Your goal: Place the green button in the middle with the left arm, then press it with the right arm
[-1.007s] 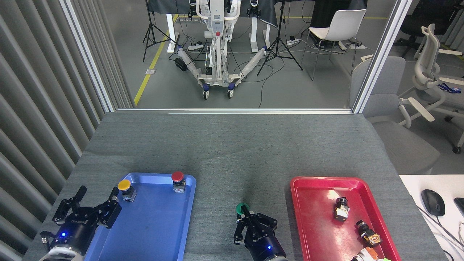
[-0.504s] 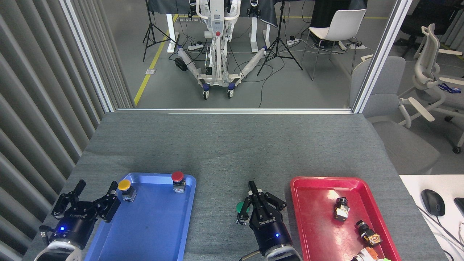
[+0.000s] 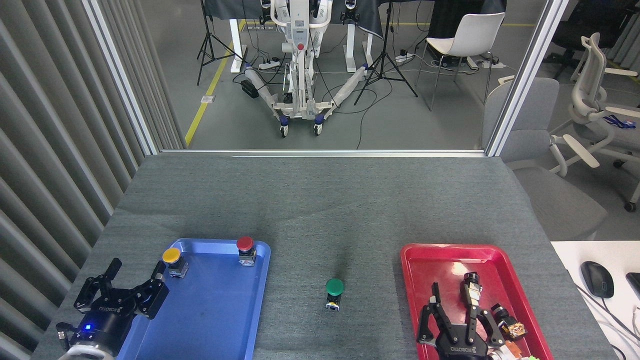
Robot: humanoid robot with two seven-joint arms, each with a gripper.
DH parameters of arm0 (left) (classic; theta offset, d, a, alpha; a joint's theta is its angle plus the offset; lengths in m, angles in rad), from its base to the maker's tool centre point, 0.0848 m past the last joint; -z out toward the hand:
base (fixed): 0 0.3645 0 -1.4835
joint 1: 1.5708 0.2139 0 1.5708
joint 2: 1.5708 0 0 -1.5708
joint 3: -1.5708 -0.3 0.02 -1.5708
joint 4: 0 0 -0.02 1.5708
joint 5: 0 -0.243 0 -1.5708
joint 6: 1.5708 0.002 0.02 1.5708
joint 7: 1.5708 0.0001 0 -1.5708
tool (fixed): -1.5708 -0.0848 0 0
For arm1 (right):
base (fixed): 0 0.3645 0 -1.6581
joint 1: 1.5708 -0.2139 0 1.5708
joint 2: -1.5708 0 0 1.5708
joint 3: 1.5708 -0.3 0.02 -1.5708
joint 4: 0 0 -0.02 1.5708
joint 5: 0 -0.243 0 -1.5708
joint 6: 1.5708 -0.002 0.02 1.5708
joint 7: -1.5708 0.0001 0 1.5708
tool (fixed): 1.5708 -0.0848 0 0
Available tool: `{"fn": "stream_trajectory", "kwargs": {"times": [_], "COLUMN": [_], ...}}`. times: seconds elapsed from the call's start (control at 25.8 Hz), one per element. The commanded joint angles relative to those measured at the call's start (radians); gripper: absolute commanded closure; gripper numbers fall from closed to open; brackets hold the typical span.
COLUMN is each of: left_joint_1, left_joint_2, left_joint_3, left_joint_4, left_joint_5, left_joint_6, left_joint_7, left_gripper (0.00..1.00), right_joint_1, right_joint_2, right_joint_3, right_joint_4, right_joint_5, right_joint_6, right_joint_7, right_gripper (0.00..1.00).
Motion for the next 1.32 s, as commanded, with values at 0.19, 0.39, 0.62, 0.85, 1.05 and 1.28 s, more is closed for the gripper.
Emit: {"fn": "stream_trajectory", "kwargs": {"times": [0.19,0.39,0.62,0.85,1.05,1.28], "left_joint_1": [0.001,0.009,0.005,0.080,0.083,0.109], "left_joint_2": [-0.013,-0.014,-0.014,-0.008,-0.030,-0.027], "left_joint_3": [-0.004,-0.004,0.006,0.026,0.023,0.025], "left_joint_4": [0.001,-0.001,-0.058,-0.036,-0.053,-0.095], "left_joint_5": [-0.006,-0.008,0.006,0.012,0.037,0.058], "left_joint_6": [0.001,0.003,0.015,0.084,0.046,0.030], "left_joint_7": [-0.006,-0.004,-0.012,-0.013,-0.015,-0.015], "left_gripper": [0.00,0.00,0.00,0.00,0.00,0.00], "right_joint_1": [0.050,0.056,0.058,0.049,0.049,0.046], "right_joint_2": [-0.063,-0.069,-0.078,-0.095,-0.095,-0.097], "right_joint_3": [-0.059,-0.058,-0.055,-0.022,-0.018,-0.018], "right_joint_4": [-0.018,-0.019,-0.019,-0.010,-0.010,-0.010], "right_joint_5": [-0.070,-0.070,-0.076,-0.078,-0.078,-0.078], "right_joint_6": [0.030,0.033,0.030,0.009,0.007,0.004], "right_joint_7": [-0.003,-0.003,-0.003,0.054,0.063,0.061], "right_gripper": [0.00,0.00,0.00,0.00,0.00,0.00]}}
